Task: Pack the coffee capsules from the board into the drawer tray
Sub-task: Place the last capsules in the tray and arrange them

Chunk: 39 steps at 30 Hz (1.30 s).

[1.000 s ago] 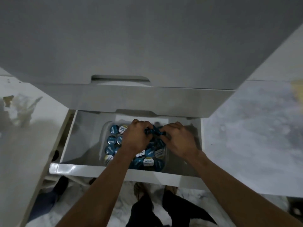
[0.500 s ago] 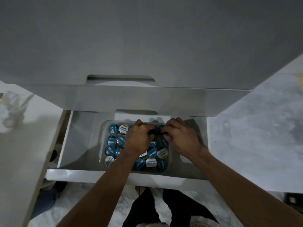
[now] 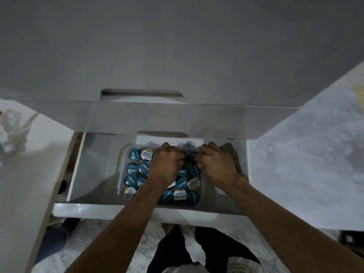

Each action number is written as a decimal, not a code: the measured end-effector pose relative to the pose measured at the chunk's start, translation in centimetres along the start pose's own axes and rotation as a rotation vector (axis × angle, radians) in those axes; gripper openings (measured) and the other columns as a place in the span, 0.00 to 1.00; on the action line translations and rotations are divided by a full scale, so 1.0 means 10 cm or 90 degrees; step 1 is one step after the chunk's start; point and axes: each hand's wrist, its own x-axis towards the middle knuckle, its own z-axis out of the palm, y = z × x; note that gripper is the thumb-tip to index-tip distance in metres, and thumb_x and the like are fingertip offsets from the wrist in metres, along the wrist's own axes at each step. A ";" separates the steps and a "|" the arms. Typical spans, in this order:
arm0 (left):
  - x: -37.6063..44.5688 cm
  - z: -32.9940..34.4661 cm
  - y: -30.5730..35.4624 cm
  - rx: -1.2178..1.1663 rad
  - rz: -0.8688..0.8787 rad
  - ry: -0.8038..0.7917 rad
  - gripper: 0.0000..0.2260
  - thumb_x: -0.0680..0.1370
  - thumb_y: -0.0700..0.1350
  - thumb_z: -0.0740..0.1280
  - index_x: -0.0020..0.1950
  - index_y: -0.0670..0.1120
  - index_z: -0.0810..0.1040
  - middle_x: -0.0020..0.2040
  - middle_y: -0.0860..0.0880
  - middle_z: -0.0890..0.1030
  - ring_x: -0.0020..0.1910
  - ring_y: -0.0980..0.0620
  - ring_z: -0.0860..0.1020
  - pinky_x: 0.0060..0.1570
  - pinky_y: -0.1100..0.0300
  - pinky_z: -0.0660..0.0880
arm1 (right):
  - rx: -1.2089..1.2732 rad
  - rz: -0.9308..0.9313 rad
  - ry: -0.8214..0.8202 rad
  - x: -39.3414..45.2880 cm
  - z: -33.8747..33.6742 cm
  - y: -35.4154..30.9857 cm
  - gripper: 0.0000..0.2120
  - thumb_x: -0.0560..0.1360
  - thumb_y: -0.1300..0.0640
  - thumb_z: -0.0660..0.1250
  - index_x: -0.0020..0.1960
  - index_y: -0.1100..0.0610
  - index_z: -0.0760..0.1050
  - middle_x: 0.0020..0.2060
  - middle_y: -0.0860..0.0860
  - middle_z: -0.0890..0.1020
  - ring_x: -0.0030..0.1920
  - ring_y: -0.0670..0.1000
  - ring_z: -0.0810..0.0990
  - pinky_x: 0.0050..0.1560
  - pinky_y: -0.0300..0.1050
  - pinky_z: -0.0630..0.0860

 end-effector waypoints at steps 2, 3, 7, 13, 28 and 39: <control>0.01 0.00 -0.01 -0.010 0.006 0.010 0.07 0.77 0.43 0.67 0.48 0.47 0.86 0.46 0.50 0.85 0.47 0.49 0.72 0.50 0.56 0.71 | -0.003 0.000 0.003 0.00 0.00 0.00 0.05 0.68 0.62 0.73 0.42 0.55 0.83 0.39 0.52 0.81 0.43 0.55 0.78 0.35 0.44 0.70; 0.01 0.01 -0.01 -0.021 0.001 0.011 0.07 0.77 0.42 0.68 0.48 0.46 0.86 0.45 0.49 0.85 0.47 0.49 0.73 0.49 0.56 0.71 | -0.004 0.000 0.003 0.00 0.01 0.00 0.04 0.68 0.62 0.73 0.42 0.55 0.83 0.39 0.52 0.81 0.42 0.55 0.78 0.35 0.44 0.70; 0.01 0.03 -0.02 -0.058 -0.040 -0.013 0.07 0.78 0.42 0.66 0.48 0.47 0.84 0.45 0.48 0.83 0.47 0.49 0.76 0.49 0.53 0.75 | 0.000 0.012 -0.008 -0.01 0.01 -0.01 0.04 0.68 0.61 0.73 0.43 0.55 0.83 0.40 0.52 0.81 0.43 0.54 0.78 0.36 0.46 0.74; 0.01 0.07 -0.07 -0.034 -0.006 0.026 0.06 0.77 0.41 0.69 0.48 0.44 0.86 0.48 0.46 0.82 0.51 0.47 0.75 0.51 0.53 0.76 | 0.002 0.027 -0.059 -0.03 -0.03 -0.06 0.07 0.73 0.58 0.69 0.50 0.55 0.83 0.46 0.53 0.81 0.48 0.55 0.77 0.44 0.49 0.77; -0.06 0.04 -0.17 -0.006 0.034 0.002 0.08 0.79 0.40 0.65 0.47 0.41 0.85 0.47 0.43 0.81 0.48 0.46 0.77 0.49 0.49 0.78 | -0.025 0.071 -0.064 -0.08 -0.01 -0.16 0.08 0.74 0.56 0.69 0.52 0.53 0.81 0.49 0.53 0.82 0.50 0.54 0.80 0.47 0.50 0.80; -0.08 -0.02 -0.12 -0.030 0.007 0.003 0.10 0.80 0.43 0.63 0.52 0.44 0.84 0.51 0.45 0.80 0.51 0.47 0.76 0.52 0.52 0.76 | -0.033 0.100 -0.059 -0.06 -0.05 -0.23 0.12 0.76 0.56 0.64 0.58 0.52 0.79 0.52 0.53 0.81 0.51 0.54 0.80 0.45 0.50 0.80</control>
